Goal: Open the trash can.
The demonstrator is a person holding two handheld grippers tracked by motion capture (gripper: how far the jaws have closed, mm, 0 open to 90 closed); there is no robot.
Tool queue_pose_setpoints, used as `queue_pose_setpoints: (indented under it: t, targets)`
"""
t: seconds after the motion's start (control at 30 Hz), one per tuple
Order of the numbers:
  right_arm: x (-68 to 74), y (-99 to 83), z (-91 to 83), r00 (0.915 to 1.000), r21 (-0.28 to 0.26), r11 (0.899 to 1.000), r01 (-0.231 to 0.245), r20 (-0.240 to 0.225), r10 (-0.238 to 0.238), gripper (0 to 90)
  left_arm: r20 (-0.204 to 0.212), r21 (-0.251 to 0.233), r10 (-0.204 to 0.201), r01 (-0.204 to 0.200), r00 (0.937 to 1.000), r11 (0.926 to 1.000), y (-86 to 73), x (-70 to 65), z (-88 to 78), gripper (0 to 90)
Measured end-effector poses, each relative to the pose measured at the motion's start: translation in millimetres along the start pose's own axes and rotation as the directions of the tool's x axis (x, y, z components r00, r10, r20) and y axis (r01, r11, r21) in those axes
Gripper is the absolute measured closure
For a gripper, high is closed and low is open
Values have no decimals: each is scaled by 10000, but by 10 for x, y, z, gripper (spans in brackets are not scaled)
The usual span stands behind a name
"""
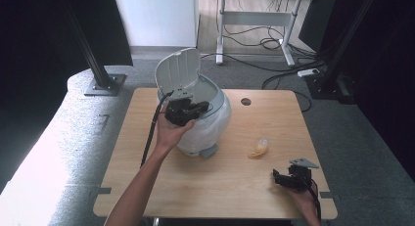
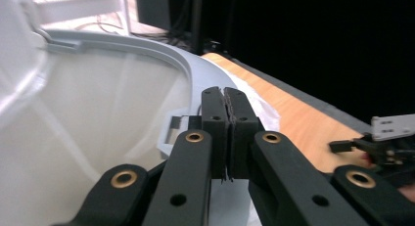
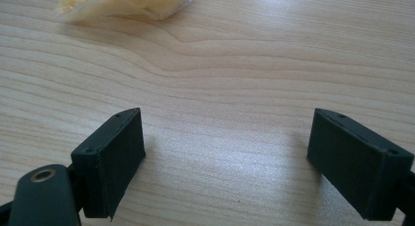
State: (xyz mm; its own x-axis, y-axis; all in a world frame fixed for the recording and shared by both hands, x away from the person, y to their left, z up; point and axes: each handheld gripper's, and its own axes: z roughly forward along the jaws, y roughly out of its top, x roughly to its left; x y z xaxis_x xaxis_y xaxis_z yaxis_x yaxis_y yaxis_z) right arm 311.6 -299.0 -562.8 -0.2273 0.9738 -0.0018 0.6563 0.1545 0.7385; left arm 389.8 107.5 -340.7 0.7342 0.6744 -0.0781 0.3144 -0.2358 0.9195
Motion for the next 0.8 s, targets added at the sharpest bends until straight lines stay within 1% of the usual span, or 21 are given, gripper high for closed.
queue_pose_setpoints:
  t: [0.1, 0.17, 0.2, 0.23, 0.3, 0.43, 0.6, 0.7, 0.73, 0.8]
  targets:
    - [0, 0, 0, 10000, 1, 10000, 0, 0, 0, 132, 221, -449, 148, -138, 9996, 9989, 22, -64, -138, 858]
    - [-1, 0, 0, 10000, 3, 10000, 10, -2, -10, 132, 346, -552, 219, -199, 9992, 9983, 23, -101, -230, 836]
    - [1, 0, -1, 10000, 15, 10000, -11, -6, 11, 132, 419, -599, 179, -153, 9990, 9981, 9, -114, -271, 829]
    - [1, 0, -1, 10000, 17, 10000, -9, -4, 9, 132, 479, -593, 185, -157, 9987, 9981, -25, -135, -319, 824]
    - [2, 0, -1, 10000, 19, 10000, -17, -4, 17, 132, 469, -556, 195, -169, 9987, 9983, -77, -151, -368, 813]
    - [1, 0, -1, 10000, 17, 10000, -14, -4, 14, 132, 490, -620, 5, 25, 9988, 9981, -222, -136, -469, 789]
    - [-1, -2, 3, 10000, -32, 10000, 15, 1, -15, 132, 332, -690, -167, 190, 9993, 9974, -437, -77, -578, 732]
    - [1, -2, 2, 10000, -22, 10000, -2, 0, 2, 132, 74, -709, -266, 270, 9996, 9971, -573, -33, -642, 680]
    - [0, -2, 1, 10000, -8, 10000, 8, -5, -8, 132, -29, -731, -253, 250, 9997, 9970, -604, -25, -657, 644]
    - [0, -2, 1, 10000, -9, 10000, 8, -4, -8, 132, -370, -878, -134, 101, 9992, 9961, -688, -11, -702, 569]
